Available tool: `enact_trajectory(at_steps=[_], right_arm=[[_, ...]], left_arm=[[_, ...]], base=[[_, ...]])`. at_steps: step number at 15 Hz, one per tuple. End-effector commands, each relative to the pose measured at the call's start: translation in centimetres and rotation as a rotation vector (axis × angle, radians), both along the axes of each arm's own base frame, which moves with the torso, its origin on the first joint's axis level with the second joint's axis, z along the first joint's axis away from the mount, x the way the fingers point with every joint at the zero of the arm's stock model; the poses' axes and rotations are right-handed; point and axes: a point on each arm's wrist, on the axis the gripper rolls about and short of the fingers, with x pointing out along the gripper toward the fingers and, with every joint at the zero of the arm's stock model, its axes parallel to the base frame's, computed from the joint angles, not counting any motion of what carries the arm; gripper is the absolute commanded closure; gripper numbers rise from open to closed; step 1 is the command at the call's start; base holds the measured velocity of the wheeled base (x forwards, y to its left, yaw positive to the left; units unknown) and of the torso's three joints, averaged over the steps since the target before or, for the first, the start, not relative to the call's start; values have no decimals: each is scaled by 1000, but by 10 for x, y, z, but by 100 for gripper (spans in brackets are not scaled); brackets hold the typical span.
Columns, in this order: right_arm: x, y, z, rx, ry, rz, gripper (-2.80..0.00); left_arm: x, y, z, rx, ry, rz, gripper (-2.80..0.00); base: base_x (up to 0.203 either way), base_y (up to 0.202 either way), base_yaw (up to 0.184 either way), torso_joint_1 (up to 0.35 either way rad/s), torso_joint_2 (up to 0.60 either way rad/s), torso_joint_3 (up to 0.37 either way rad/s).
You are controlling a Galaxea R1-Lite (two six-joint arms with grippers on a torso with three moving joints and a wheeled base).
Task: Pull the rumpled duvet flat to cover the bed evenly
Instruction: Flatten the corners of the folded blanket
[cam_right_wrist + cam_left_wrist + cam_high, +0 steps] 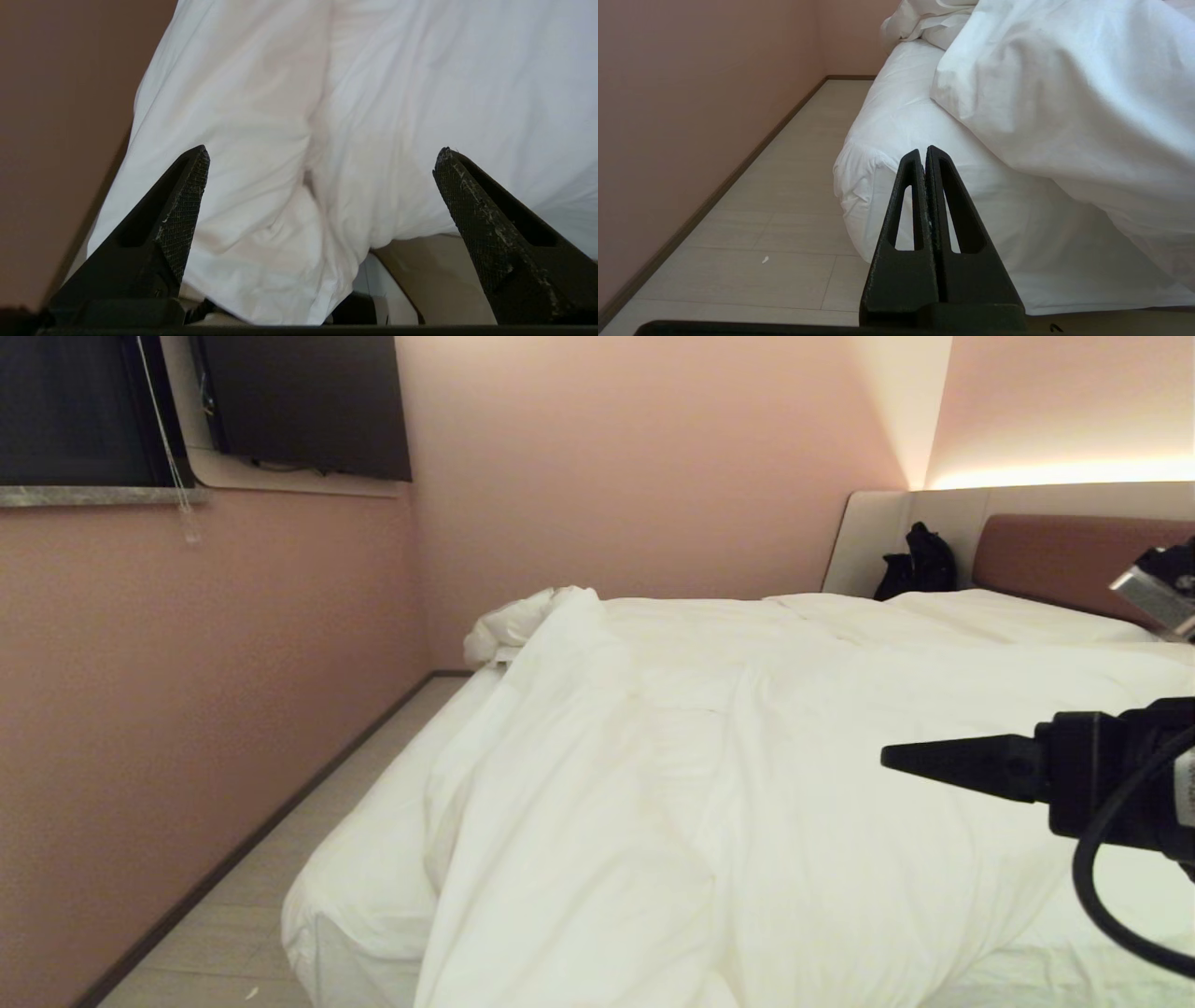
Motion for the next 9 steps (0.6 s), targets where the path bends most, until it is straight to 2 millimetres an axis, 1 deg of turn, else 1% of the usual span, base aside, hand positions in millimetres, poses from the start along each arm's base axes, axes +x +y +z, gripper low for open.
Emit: enact_trajectory(at_steps=[1,2,3,5,7,9], right_arm=[[-2,-23,8,37,-49,-60,-280],[-2,-28,9,41,-60,-85,0],[-1,-35,11,41,-72,-124,0],[-3,-40,14,42,-93,-143,0],[-16,-60,25,56,-164,-238,0],[-33,-74,34,71,-231,-309,0]], left_arm=[[0,0,0,0,0,1,0],[0,0,0,0,0,1,0],[0,0,0,0,0,1,0],[0,0,0,0,0,1,0],[0,0,0,0,0,1,0],[0,0,0,0,0,1,0]], base=[[0,0,0,0,0,0],[0,0,0,0,0,0],[0,0,0,0,0,0],[0,0,0,0,0,0],[0,0,0,0,0,0],[0,0,0,0,0,0]])
